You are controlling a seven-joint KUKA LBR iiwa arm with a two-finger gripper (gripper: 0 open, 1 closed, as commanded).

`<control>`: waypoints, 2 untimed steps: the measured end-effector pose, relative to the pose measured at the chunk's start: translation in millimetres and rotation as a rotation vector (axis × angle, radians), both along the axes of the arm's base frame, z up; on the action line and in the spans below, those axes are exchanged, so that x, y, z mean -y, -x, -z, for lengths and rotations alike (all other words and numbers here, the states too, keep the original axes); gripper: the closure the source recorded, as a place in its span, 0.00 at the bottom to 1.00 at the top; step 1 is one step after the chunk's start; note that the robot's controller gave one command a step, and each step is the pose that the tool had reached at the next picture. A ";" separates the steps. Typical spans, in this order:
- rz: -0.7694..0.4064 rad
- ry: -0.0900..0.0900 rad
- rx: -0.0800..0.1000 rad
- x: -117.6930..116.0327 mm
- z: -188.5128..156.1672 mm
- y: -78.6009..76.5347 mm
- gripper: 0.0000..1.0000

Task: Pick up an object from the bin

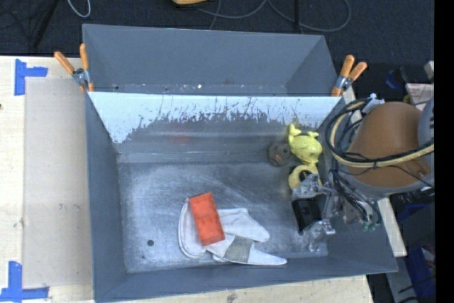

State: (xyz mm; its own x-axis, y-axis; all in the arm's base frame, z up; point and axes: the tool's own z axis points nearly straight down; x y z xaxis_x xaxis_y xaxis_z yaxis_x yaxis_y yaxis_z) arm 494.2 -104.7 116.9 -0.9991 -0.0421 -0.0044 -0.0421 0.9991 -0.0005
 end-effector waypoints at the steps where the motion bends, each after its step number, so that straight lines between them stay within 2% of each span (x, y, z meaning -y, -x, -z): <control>1: -0.155 0.000 -0.007 17.0 23.6 6.2 0.00; 2: -0.041 -0.011 -0.004 24.4 34.6 -11.3 0.00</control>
Offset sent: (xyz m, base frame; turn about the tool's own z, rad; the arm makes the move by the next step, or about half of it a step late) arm 0.0258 -0.0463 -0.0469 0.1345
